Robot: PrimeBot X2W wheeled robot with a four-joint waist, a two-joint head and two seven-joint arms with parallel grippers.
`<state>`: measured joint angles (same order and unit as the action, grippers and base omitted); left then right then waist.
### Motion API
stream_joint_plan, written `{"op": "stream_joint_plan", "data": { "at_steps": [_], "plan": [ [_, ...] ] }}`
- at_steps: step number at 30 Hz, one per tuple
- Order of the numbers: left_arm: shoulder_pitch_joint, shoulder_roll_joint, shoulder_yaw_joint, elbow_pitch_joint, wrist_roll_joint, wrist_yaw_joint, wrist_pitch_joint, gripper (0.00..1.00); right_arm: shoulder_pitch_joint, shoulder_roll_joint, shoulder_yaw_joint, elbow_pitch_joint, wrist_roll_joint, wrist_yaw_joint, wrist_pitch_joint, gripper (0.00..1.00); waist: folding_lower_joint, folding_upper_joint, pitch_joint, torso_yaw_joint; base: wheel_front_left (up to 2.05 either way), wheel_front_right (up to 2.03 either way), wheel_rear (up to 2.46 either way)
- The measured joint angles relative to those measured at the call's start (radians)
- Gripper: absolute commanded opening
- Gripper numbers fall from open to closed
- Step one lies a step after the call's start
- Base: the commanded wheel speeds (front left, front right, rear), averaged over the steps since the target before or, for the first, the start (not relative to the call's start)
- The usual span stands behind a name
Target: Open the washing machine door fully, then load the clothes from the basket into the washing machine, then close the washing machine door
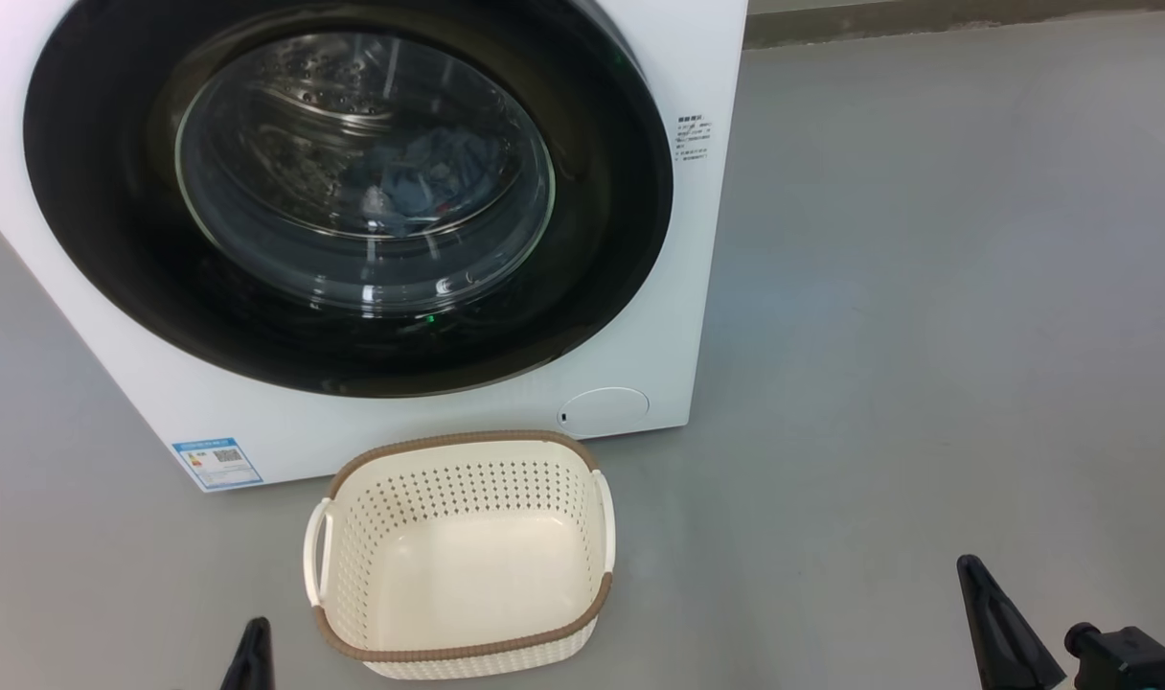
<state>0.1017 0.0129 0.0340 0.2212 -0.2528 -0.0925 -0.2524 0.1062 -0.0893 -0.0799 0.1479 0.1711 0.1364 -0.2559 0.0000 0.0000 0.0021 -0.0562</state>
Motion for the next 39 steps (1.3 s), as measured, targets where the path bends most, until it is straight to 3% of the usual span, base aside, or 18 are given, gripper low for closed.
{"op": "stream_joint_plan", "data": {
  "at_steps": [39],
  "plan": [
    [-0.026, 0.001, 0.009, 0.017, -0.420, -0.009, 0.114, 0.00, -0.032, 0.006, -0.002, 0.040, 0.456, 0.000, 0.105, 0.00, 0.0002, 0.0000, 0.000, 0.018, 0.00, 0.00, 0.00]
  ]
}}
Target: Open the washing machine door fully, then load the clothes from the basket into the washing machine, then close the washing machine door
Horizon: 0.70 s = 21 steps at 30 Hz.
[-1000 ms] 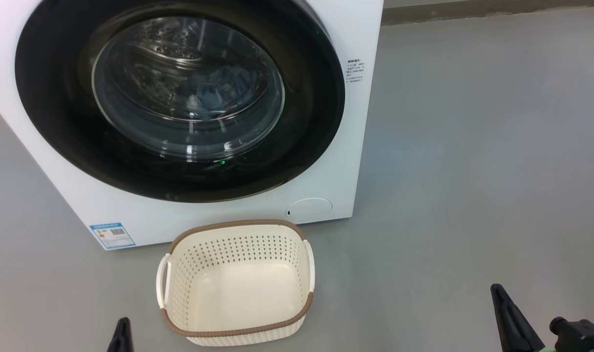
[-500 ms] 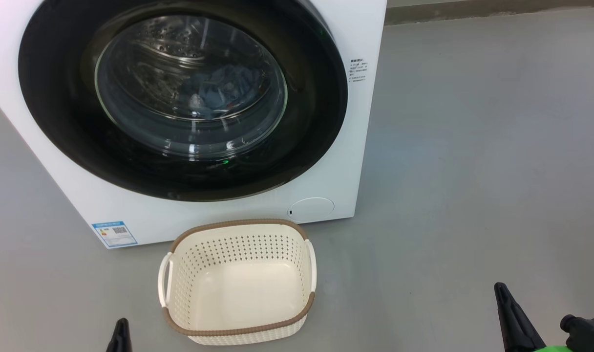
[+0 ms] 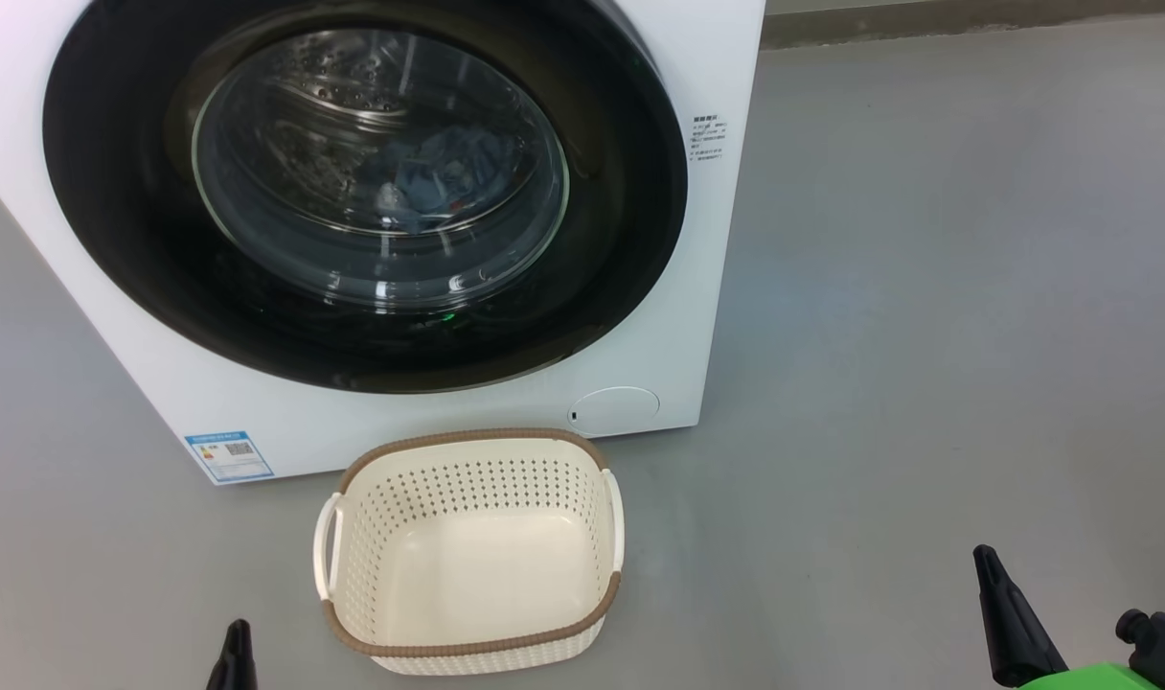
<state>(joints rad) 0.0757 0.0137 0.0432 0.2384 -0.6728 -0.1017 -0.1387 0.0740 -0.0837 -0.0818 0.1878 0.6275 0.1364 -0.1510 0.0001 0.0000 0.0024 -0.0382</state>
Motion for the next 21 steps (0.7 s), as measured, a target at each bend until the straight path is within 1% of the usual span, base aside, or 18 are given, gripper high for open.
{"op": "stream_joint_plan", "data": {
  "at_steps": [21],
  "plan": [
    [-0.033, 0.003, 0.009, 0.007, -0.229, -0.001, 0.061, 0.00, -0.036, 0.008, -0.007, 0.018, 0.242, 0.000, 0.062, 0.00, -0.0001, 0.0000, 0.000, 0.009, 0.00, 0.00, 0.00]
  ]
}}
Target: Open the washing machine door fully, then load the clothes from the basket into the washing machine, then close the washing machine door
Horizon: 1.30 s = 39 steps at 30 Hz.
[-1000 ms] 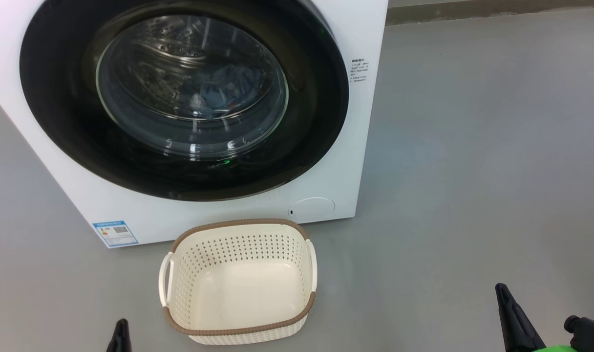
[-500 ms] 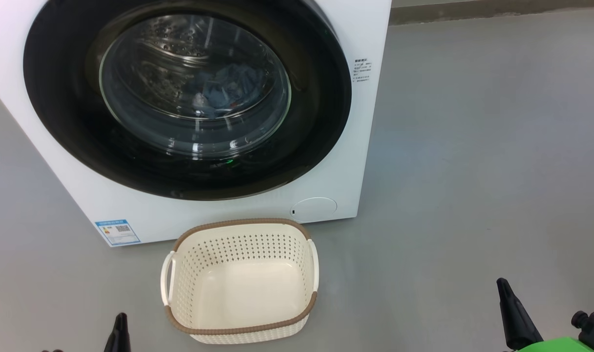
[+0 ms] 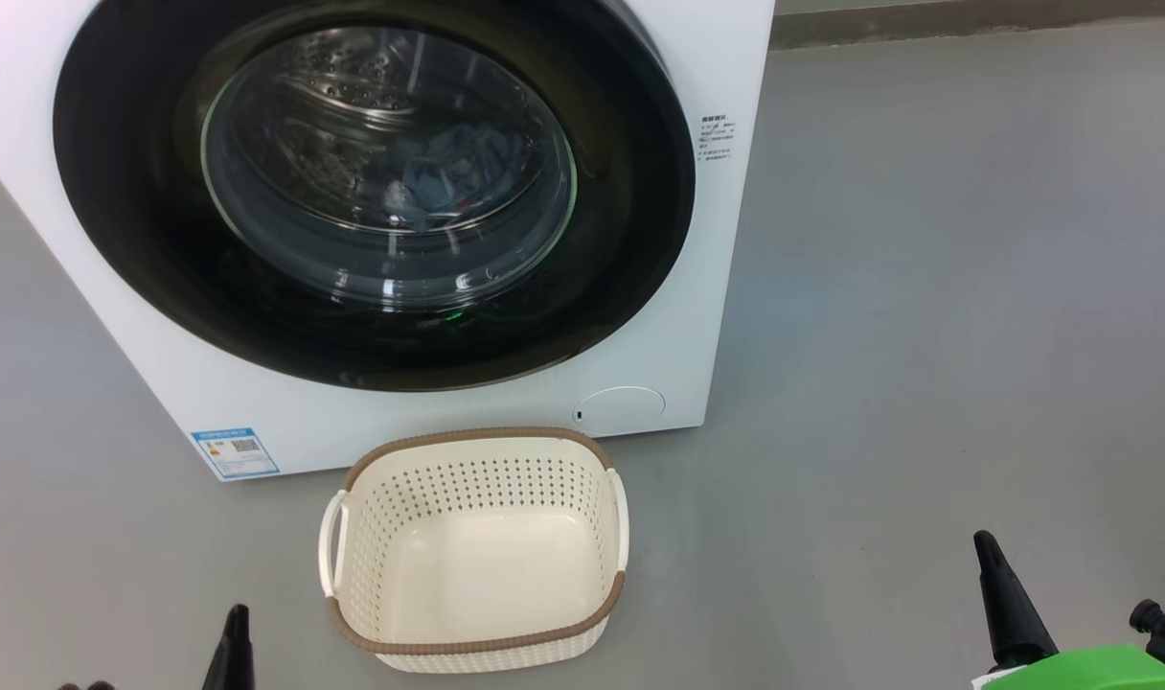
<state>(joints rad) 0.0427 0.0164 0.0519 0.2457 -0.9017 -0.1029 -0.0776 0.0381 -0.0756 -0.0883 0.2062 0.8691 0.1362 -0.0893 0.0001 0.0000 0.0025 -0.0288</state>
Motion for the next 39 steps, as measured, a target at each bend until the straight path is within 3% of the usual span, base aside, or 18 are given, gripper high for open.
{"op": "stream_joint_plan", "data": {
  "at_steps": [39],
  "plan": [
    [-0.061, 0.005, 0.017, 0.011, -0.402, -0.012, 0.106, 0.00, -0.052, 0.012, -0.020, 0.036, 0.432, -0.004, 0.109, 0.00, 0.0000, 0.0000, 0.000, 0.017, 0.00, 0.00, 0.00]
  ]
}}
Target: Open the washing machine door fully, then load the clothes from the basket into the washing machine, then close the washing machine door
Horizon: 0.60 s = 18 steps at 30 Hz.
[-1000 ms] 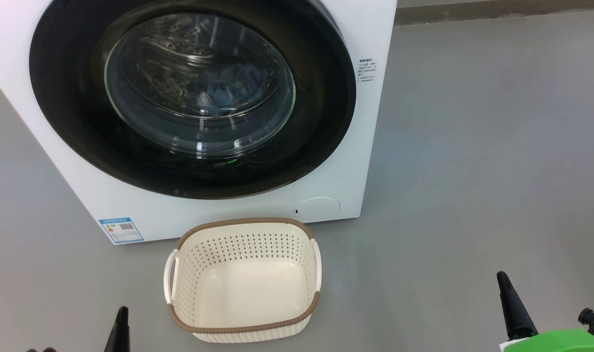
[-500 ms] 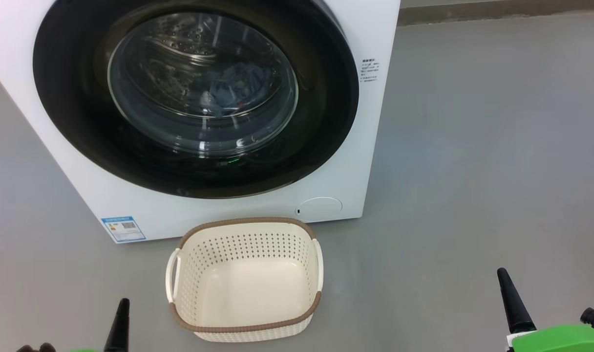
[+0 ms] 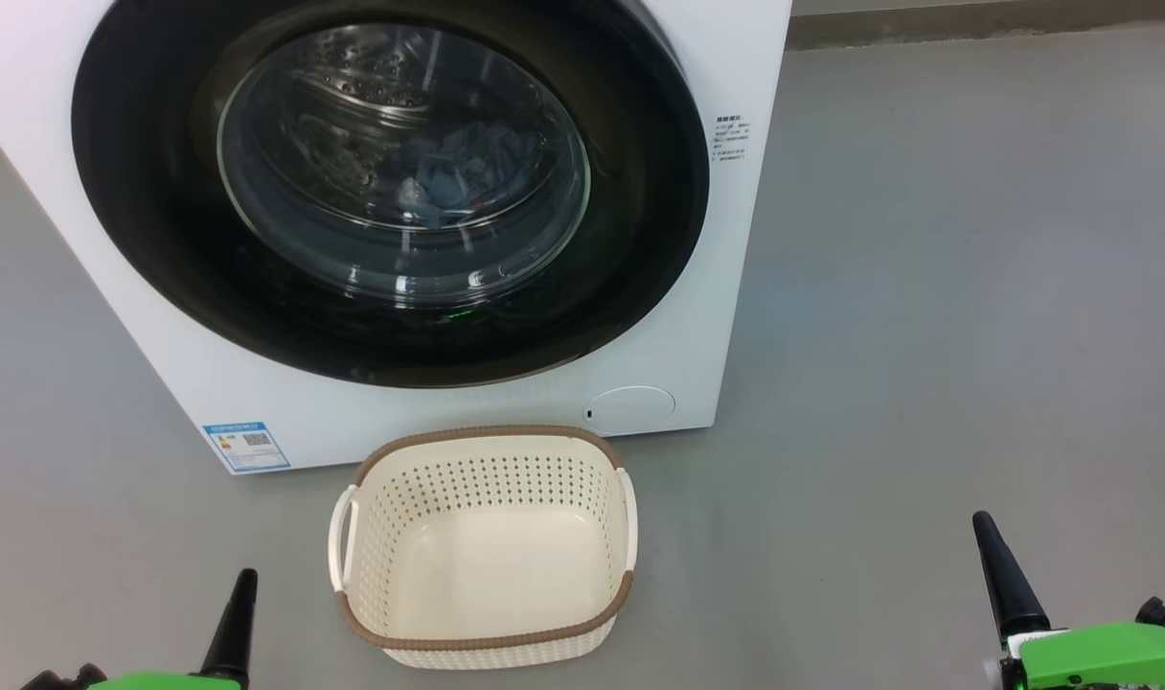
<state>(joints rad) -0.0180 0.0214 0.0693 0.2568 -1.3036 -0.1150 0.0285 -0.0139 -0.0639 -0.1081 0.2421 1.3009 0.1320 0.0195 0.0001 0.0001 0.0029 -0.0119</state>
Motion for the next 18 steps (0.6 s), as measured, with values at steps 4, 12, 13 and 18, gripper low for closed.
{"op": "stream_joint_plan", "data": {
  "at_steps": [4, 12, 13, 18],
  "plan": [
    [-0.010, 0.002, 0.001, 0.001, -0.048, -0.004, 0.014, 0.00, -0.012, 0.001, -0.002, 0.002, 0.042, 0.000, 0.013, 0.00, 0.0000, -0.0001, 0.000, 0.002, 0.00, 0.00, 0.00],
    [-0.015, 0.002, 0.003, 0.002, -0.129, -0.004, 0.035, 0.00, -0.019, 0.002, -0.005, 0.012, 0.134, 0.000, 0.034, 0.00, 0.0000, 0.0000, 0.000, 0.005, 0.00, 0.00, 0.00],
    [-0.017, 0.002, 0.004, 0.003, -0.142, -0.004, 0.037, 0.00, -0.024, 0.002, -0.005, 0.013, 0.145, 0.000, 0.035, 0.00, 0.0000, 0.0000, 0.000, 0.006, 0.00, 0.00, 0.00],
    [-0.030, 0.003, 0.005, 0.003, -0.192, -0.005, 0.052, 0.00, -0.033, 0.003, -0.007, 0.016, 0.201, 0.000, 0.051, 0.00, 0.0000, -0.0001, 0.000, 0.008, 0.00, 0.00, 0.00]
  ]
}}
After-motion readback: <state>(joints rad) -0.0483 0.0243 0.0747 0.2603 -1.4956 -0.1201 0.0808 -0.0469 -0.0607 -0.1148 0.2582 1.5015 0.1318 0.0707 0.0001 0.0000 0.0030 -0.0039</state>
